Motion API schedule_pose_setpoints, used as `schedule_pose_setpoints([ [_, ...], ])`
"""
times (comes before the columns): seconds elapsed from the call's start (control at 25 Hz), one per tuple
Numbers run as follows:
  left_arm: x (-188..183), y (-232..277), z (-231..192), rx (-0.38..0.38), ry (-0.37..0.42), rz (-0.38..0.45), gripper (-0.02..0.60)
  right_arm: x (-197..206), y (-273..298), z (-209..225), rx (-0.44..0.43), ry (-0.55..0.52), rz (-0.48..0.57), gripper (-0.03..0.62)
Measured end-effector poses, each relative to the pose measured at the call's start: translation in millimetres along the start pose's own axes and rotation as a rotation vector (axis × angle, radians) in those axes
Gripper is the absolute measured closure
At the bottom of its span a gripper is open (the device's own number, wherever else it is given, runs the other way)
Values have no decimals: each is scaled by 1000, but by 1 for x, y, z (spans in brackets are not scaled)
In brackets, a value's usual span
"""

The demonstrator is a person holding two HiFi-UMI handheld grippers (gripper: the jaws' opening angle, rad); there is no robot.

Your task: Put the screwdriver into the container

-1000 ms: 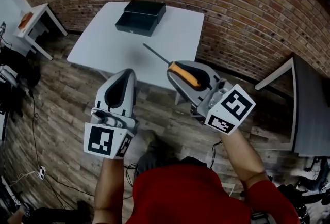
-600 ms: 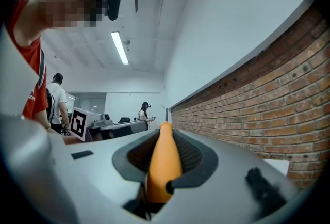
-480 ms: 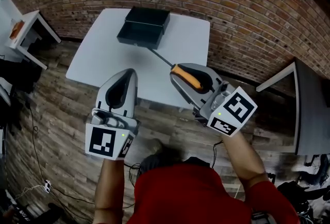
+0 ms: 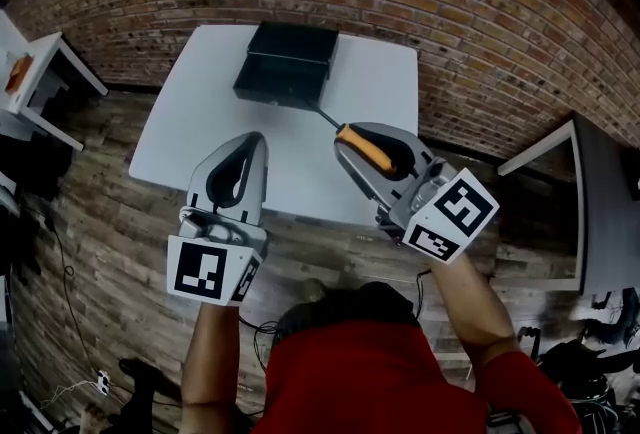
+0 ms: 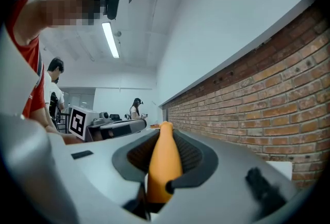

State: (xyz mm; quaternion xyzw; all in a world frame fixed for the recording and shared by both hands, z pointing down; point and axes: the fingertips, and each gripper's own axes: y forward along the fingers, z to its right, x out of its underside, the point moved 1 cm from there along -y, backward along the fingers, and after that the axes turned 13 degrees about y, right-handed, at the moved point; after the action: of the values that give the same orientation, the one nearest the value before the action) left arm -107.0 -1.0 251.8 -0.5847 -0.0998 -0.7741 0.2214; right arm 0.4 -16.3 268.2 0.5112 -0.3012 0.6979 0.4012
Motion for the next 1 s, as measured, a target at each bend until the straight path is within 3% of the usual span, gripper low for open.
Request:
schedule_pose_setpoints([
  [0.4,33,32,-40,-11,-36,-18,568,-2,46,30,27,-59,-45,503],
  [1.0,67,114,-86,-72,-6,-46,568,-15,109,112,1,-134,-83,503],
])
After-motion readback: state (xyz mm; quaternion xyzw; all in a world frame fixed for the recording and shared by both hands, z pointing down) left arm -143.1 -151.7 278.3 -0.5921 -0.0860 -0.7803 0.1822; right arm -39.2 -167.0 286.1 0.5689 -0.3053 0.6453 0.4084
